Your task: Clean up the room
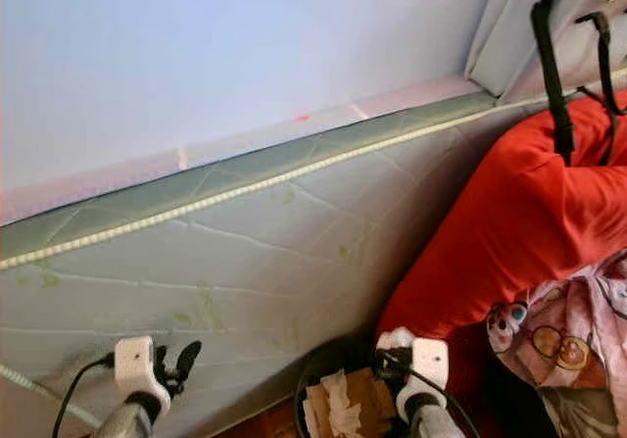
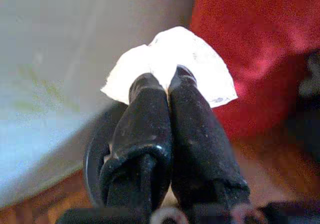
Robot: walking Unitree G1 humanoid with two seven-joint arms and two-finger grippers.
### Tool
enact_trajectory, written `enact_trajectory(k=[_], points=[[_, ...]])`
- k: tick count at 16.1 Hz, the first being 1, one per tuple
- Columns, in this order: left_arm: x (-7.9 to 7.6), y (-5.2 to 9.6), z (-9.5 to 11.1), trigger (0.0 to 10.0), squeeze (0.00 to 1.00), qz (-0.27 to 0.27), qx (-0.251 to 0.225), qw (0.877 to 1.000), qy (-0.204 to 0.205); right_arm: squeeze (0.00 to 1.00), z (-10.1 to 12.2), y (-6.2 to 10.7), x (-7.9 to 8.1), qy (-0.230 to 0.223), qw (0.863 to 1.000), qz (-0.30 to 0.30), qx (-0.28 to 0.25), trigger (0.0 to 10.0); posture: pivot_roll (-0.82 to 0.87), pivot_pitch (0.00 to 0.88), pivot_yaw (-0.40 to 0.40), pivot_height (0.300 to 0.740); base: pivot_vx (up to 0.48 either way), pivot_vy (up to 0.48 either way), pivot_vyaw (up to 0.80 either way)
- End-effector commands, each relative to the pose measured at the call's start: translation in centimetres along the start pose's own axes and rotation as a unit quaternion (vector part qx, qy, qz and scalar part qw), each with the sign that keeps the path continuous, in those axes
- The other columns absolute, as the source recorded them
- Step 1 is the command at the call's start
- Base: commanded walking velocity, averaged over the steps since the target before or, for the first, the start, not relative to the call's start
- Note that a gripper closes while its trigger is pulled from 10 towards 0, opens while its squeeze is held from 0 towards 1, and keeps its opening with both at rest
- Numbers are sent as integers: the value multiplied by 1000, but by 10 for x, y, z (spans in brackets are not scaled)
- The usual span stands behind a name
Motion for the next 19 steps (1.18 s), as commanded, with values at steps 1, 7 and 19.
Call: enact_trajectory(k=[1,7,19], points=[[-1,5,7,10000,0,-11,-32,999,-14,0,10,2,2,3,999,3,-44,10000,53,0,-44,740,0,0,0],[-21,28,31,10000,0,-31,-87,995,-35,0,15,9,23,-2,997,15,-71,10000,52,6,-45,740,0,0,0],[-34,42,43,10000,0,-15,-69,996,-51,0,13,-2,30,21,999,36,-21,10000,50,59,-47,705,0,0,0]])
Point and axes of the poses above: a point about 5 cm out from each wrist's last joint towards the gripper, its own y axis pointing back from the gripper into the wrist, its own z axis along the axis of the wrist's last joint, x = y × z, the point moved 2 cm from there along -y, pointing out of the wrist towards the gripper, and after that the axes turned 7 degrees about y, right-handed, at the moved point
